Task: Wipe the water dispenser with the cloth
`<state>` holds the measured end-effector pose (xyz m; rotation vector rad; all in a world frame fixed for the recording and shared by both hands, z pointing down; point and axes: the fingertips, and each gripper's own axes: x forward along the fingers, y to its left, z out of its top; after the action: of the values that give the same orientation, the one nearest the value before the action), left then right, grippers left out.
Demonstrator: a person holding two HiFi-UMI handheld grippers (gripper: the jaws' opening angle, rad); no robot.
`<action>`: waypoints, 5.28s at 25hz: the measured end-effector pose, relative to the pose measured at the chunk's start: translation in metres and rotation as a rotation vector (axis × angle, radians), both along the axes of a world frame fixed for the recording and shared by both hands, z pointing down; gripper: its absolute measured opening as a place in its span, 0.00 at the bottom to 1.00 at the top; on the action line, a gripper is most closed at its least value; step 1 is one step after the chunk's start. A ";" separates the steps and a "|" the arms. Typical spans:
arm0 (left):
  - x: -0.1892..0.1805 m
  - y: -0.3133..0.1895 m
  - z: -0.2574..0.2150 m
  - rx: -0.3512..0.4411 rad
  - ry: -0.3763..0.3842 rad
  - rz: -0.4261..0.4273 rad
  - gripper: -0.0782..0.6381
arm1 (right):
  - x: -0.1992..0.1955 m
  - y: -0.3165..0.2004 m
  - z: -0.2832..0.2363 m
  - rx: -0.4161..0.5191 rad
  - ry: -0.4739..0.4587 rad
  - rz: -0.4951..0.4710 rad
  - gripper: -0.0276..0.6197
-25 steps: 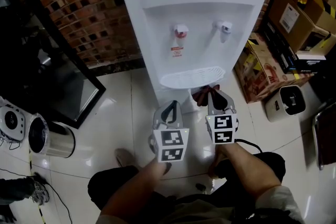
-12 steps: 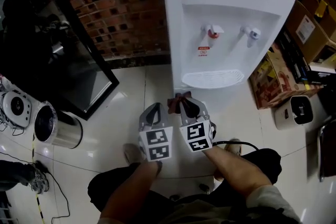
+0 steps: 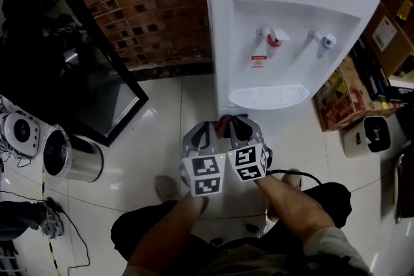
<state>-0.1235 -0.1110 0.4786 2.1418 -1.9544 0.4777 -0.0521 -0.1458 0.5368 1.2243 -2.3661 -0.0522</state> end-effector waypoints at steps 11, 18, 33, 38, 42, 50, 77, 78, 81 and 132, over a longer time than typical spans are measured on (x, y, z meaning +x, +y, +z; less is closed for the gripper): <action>0.089 -0.006 0.001 -0.006 0.022 0.151 0.11 | 0.111 -0.024 -0.005 -0.019 -0.002 0.231 0.11; 0.146 -0.006 -0.001 -0.012 0.055 0.233 0.11 | 0.169 -0.035 -0.007 -0.022 0.003 0.334 0.11; 0.198 -0.012 0.024 -0.068 0.070 0.292 0.11 | 0.245 -0.055 -0.008 -0.041 -0.029 0.488 0.11; 0.200 -0.012 0.026 -0.073 0.063 0.305 0.11 | 0.245 -0.055 -0.005 -0.043 -0.027 0.480 0.11; 0.187 -0.003 0.028 -0.076 0.040 0.307 0.11 | 0.235 -0.043 -0.003 -0.044 -0.033 0.462 0.11; 0.087 0.011 0.037 -0.086 -0.018 0.152 0.11 | 0.130 -0.005 0.010 -0.042 -0.030 0.197 0.11; 0.000 0.011 0.065 -0.136 -0.059 0.016 0.11 | -0.004 -0.001 0.071 -0.117 0.067 -0.065 0.11; 0.006 0.009 0.065 -0.137 -0.061 0.028 0.11 | 0.002 -0.002 0.071 -0.119 0.069 -0.053 0.11; 0.030 0.004 0.067 -0.137 -0.060 0.069 0.11 | 0.026 -0.007 0.069 -0.125 0.069 -0.009 0.11; 0.058 0.038 0.088 -0.195 -0.052 0.049 0.11 | 0.037 0.020 0.086 -0.232 -0.019 -0.079 0.11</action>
<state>-0.0653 -0.0731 0.5668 2.0780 -1.8016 0.7088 -0.0154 -0.1258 0.6224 1.0254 -2.3581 0.2042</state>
